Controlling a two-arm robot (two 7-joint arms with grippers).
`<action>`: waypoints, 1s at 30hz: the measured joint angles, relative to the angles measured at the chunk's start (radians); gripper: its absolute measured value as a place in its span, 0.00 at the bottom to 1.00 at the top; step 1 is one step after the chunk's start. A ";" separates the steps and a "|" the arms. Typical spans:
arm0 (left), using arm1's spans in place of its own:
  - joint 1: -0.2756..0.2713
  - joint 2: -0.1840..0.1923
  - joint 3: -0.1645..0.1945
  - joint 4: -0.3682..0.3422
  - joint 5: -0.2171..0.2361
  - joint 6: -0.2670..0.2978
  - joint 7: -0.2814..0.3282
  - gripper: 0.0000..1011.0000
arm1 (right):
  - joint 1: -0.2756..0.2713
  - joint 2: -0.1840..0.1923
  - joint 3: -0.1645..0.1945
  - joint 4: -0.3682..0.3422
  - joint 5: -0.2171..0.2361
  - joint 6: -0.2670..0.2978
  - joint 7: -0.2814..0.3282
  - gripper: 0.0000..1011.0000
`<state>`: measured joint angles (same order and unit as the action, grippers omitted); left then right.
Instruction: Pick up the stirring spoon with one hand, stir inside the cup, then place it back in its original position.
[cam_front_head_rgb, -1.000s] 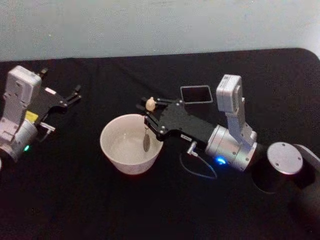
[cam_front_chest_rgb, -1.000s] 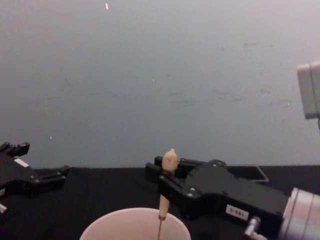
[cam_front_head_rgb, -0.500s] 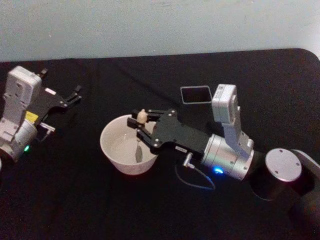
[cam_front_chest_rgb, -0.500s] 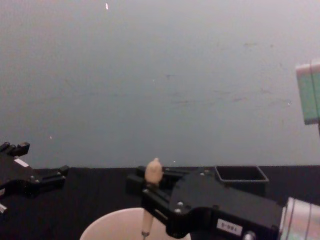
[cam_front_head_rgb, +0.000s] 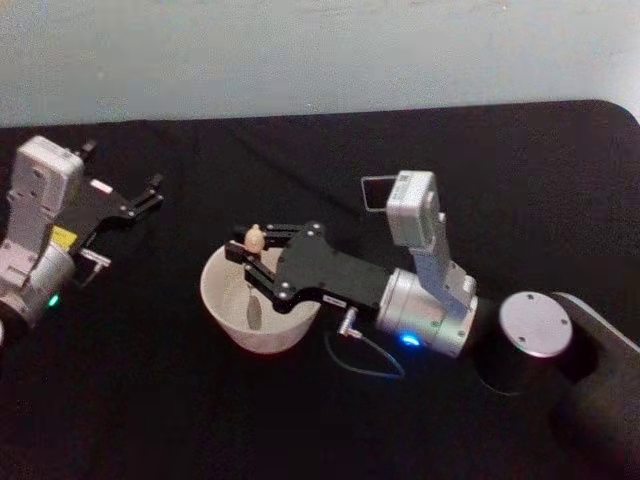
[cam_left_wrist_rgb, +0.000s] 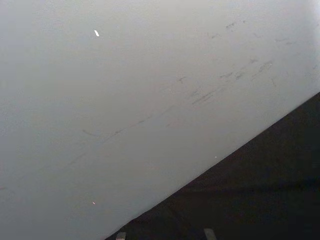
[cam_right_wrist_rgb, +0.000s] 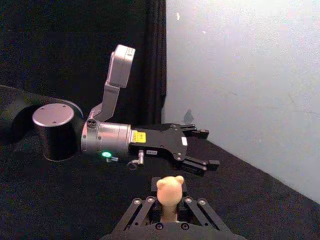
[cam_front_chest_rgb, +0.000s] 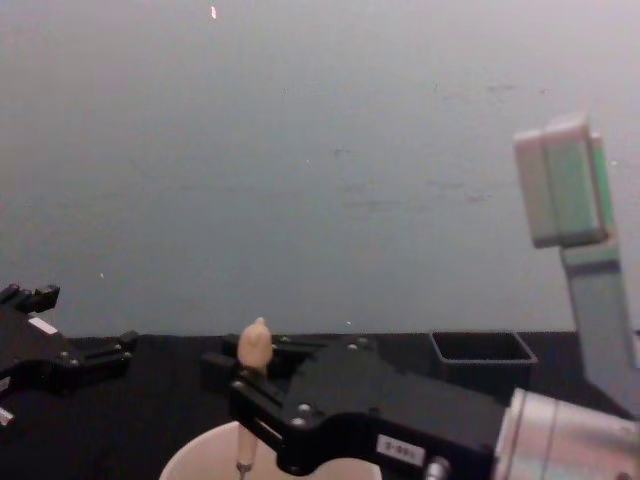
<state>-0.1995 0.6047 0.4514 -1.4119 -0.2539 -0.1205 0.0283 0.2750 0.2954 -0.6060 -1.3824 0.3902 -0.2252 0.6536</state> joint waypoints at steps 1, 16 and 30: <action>0.000 0.000 0.000 0.000 0.000 0.000 0.000 0.99 | 0.004 -0.004 -0.002 0.005 -0.002 -0.001 -0.001 0.16; 0.000 0.000 0.000 0.000 0.000 0.000 0.000 0.99 | 0.056 -0.054 0.003 0.102 -0.034 -0.013 -0.039 0.16; 0.000 0.000 0.000 0.000 0.000 0.000 0.000 0.99 | 0.055 -0.054 0.038 0.120 -0.038 -0.013 -0.059 0.16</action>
<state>-0.1995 0.6047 0.4514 -1.4120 -0.2539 -0.1206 0.0283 0.3299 0.2410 -0.5676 -1.2620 0.3526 -0.2383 0.5945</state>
